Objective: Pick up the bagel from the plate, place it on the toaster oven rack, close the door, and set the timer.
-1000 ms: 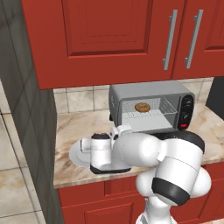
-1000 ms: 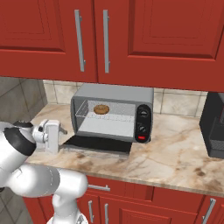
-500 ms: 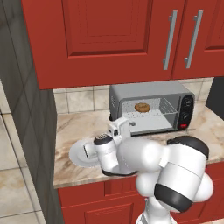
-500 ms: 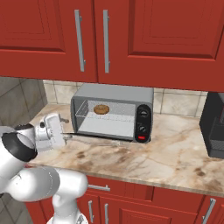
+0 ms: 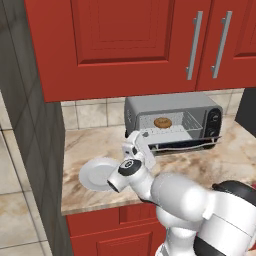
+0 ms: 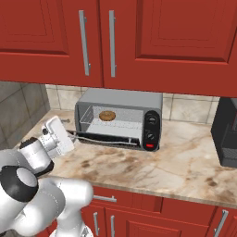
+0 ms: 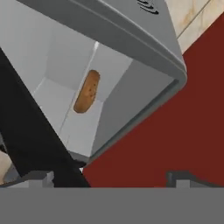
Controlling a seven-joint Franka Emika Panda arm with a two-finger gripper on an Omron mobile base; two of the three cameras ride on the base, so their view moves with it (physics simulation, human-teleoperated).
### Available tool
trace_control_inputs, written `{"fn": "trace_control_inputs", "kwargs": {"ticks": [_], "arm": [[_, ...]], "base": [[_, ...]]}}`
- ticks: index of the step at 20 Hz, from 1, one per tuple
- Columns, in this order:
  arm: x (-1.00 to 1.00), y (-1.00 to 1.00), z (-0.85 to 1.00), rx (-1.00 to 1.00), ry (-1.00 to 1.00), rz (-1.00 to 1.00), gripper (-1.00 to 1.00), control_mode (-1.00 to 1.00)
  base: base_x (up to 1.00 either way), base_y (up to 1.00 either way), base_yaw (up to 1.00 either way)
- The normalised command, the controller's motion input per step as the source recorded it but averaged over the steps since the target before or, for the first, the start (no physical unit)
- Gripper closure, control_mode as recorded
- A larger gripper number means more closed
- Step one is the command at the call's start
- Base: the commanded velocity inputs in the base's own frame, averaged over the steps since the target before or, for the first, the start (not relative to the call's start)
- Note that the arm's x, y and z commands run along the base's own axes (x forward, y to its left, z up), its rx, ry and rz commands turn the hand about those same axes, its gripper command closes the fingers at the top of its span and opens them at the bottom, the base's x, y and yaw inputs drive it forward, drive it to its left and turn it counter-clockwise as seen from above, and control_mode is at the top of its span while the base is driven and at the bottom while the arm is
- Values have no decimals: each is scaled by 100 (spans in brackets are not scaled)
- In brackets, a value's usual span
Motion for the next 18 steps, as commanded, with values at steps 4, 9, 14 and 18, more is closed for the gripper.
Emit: {"fn": "trace_control_inputs", "kwargs": {"ticks": [4, 9, 14, 18], "arm": [[35, 0, 45, -24, 16, 29, -100, -100], [40, 0, 48, -26, 20, 22, -100, -100], [47, 5, 49, -26, 26, 18, -100, -100], [42, 9, 24, -32, 35, 15, -100, -100]], "base": [[0, 0, 0], [0, 0, 0], [0, 0, 0], [0, 0, 0]]}}
